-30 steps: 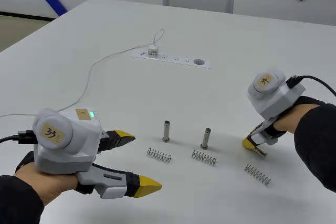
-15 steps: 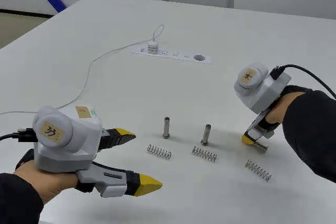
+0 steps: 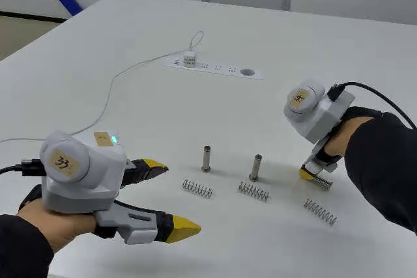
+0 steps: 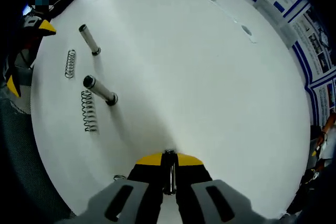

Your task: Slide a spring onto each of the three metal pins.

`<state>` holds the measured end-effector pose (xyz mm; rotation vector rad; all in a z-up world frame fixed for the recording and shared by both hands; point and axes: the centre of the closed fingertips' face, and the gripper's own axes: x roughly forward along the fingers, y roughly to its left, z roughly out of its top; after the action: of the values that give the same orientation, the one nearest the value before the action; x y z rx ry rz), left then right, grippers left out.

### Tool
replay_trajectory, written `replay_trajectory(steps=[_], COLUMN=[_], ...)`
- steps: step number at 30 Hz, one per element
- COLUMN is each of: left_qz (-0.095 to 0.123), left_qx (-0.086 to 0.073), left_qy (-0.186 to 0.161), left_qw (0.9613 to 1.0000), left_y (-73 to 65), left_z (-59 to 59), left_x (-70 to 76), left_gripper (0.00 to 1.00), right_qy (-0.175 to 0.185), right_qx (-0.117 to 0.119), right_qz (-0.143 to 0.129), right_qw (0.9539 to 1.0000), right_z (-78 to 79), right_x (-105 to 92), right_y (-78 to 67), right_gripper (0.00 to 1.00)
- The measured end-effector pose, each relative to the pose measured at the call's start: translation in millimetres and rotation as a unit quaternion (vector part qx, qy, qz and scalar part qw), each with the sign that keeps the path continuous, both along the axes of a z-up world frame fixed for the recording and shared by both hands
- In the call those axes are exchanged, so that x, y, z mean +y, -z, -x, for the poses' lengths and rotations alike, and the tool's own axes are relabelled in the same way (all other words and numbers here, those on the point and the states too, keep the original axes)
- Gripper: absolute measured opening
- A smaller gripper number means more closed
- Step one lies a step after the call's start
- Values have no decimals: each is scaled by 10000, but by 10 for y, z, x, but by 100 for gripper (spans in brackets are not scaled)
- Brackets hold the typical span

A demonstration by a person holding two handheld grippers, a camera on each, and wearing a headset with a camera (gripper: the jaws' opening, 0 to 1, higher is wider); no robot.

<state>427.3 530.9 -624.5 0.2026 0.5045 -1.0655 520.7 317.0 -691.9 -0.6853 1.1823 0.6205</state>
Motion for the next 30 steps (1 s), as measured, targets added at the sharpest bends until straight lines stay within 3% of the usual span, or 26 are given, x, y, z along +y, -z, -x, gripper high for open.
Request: replay_trajectory(steps=[4, 11, 23, 30], left_qz=[1, -4, -26, -43], left_qx=[-23, -9, -32, -34], left_qy=[1, 40, 79, 107], left_qw=[10000, 10000, 10000, 9999], left_y=[-10, -5, -4, -1], left_z=[-6, 5, 20, 26], left_x=[1, -16, -34, -38], left_gripper=[74, 74, 74, 74], right_qy=[94, 323, 612, 799], right_qx=[-122, -470, -787, -1041], right_qz=[-184, -540, -899, -1157], right_qw=[9997, 9969, 9909, 9846], right_z=[34, 51, 205, 328], right_x=[-39, -88, -178, -190], right_y=[-27, -280, -398, -473], right_gripper=[8, 8, 8, 9])
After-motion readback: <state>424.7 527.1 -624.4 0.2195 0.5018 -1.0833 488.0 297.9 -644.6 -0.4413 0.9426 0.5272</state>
